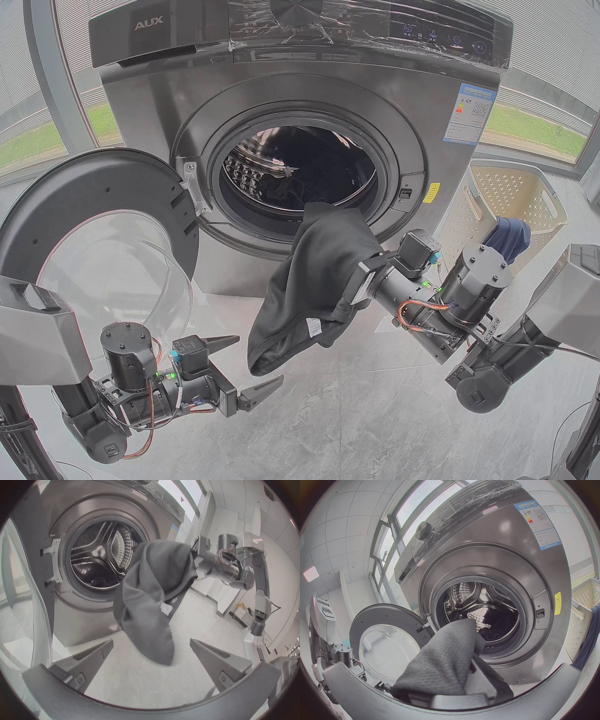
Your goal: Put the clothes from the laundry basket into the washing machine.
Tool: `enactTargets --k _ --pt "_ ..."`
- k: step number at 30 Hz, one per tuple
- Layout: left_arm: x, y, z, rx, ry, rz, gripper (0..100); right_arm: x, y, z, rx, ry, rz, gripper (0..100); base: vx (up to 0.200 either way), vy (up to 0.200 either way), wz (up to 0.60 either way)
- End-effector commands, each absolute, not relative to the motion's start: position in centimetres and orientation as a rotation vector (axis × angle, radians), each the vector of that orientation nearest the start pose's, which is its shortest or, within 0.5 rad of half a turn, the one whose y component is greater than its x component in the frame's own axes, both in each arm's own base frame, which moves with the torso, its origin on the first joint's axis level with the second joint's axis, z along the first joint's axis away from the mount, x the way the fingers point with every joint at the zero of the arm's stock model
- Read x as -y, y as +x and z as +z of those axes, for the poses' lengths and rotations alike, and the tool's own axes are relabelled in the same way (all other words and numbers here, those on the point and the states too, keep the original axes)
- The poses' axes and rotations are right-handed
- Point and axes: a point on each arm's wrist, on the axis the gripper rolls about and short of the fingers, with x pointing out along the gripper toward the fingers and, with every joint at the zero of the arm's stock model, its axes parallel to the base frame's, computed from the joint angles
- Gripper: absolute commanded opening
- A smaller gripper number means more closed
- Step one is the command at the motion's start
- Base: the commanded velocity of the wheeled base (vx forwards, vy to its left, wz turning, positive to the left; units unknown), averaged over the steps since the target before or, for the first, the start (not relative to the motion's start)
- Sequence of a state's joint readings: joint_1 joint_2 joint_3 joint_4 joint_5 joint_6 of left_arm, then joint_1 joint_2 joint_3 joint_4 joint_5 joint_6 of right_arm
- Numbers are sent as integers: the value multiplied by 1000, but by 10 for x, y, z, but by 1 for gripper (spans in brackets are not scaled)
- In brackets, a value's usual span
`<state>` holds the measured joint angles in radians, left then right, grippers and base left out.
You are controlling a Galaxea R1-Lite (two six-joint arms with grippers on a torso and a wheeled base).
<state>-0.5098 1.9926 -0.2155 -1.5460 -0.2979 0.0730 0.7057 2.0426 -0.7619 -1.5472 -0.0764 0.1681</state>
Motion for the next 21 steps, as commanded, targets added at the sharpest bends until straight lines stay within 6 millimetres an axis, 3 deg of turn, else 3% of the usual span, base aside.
enactTargets --k 1,15,20,21 --pt "131 219 54 -259 104 -818 100 -229 273 152 206 270 643 0 0 0 0" --pt "122 198 44 -329 161 -890 100 -222 280 156 227 276 603 0 0 0 0" --pt "134 209 65 -195 139 -937 100 -224 276 160 235 281 614 0 0 0 0" --pt "144 215 79 -124 112 -953 100 -225 275 159 233 281 617 0 0 0 0"
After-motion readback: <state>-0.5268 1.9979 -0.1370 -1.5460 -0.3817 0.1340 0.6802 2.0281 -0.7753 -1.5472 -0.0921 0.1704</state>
